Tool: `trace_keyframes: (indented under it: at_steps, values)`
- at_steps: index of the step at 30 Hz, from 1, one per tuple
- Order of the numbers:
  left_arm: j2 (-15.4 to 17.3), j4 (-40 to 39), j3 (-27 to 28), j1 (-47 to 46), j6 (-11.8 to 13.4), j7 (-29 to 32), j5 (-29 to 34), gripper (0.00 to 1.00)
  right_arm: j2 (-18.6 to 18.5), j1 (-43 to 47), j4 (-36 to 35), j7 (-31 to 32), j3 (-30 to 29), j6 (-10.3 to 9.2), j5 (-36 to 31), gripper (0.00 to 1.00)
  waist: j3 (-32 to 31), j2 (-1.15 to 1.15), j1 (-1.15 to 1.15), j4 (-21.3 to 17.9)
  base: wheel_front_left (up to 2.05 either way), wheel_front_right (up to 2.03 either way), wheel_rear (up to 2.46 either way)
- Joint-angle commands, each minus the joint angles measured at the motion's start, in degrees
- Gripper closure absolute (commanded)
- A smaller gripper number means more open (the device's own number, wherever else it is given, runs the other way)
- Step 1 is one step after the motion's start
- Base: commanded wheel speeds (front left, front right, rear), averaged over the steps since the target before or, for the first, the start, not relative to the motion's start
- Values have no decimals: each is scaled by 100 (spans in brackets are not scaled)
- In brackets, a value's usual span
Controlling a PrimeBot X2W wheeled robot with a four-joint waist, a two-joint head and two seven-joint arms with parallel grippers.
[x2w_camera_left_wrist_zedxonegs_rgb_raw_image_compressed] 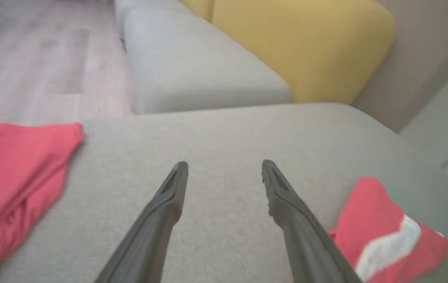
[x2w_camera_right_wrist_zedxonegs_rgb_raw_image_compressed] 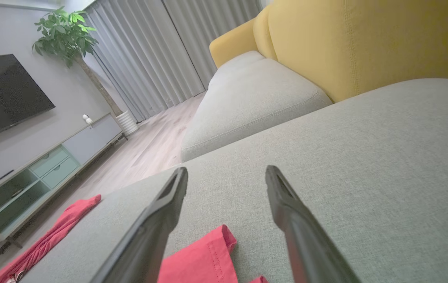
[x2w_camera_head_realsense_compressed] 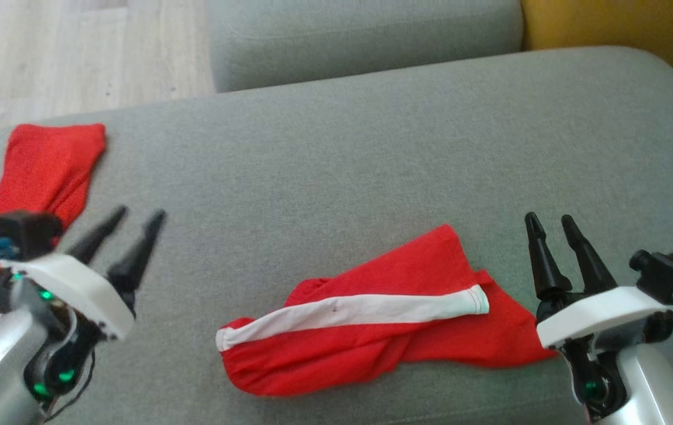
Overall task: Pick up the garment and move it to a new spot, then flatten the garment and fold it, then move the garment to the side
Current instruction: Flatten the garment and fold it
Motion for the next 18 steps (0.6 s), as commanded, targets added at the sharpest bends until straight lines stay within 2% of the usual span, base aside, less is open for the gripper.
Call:
trace_keyframes:
  at_steps: [1,6,7,9,10,12,14,15,16,18]
  values:
    - [192,-181,389,-204,322,-246,82,0,-5,-72,-242,-138,50,-4,-77,0,-68,0,0,62,0,0,0]
    - [-98,-572,1001,311,1512,-681,449,0,42,83,-318,-516,-151,-4,-378,0,-115,0,0,160,0,0,0]
    - [-98,-572,1001,311,1512,-681,449,0,42,83,-318,-516,-151,-4,-378,0,-115,0,0,160,0,0,0]
    - [-344,-872,1407,605,1833,-699,821,0,59,167,-337,-611,-207,-4,-505,0,-119,0,0,206,0,0,0]
    - [-502,-1115,1730,743,1948,-701,1203,0,66,218,-353,-649,-212,-4,-553,0,-116,0,0,227,0,0,0]
    - [-862,-1482,2251,1218,2047,-703,1875,0,51,333,-391,-752,-217,-4,-700,0,-120,0,0,278,0,0,0]
    - [-1114,-1706,2546,1693,2074,-704,2502,0,17,471,-435,-826,-174,-4,-832,0,-135,0,0,306,0,0,0]
    - [-1263,-1803,2681,1907,2057,-704,2716,0,-9,542,-445,-840,-141,-4,-899,0,-141,0,0,317,0,0,0]
    - [-1548,-1911,2913,2267,1978,-705,3022,0,-13,656,-442,-851,-140,-4,-955,0,-147,0,0,334,0,0,0]
    - [-1774,-1893,3057,2517,1834,-705,3243,0,-12,708,-424,-840,-157,-4,-1028,0,-155,0,0,338,0,0,0]
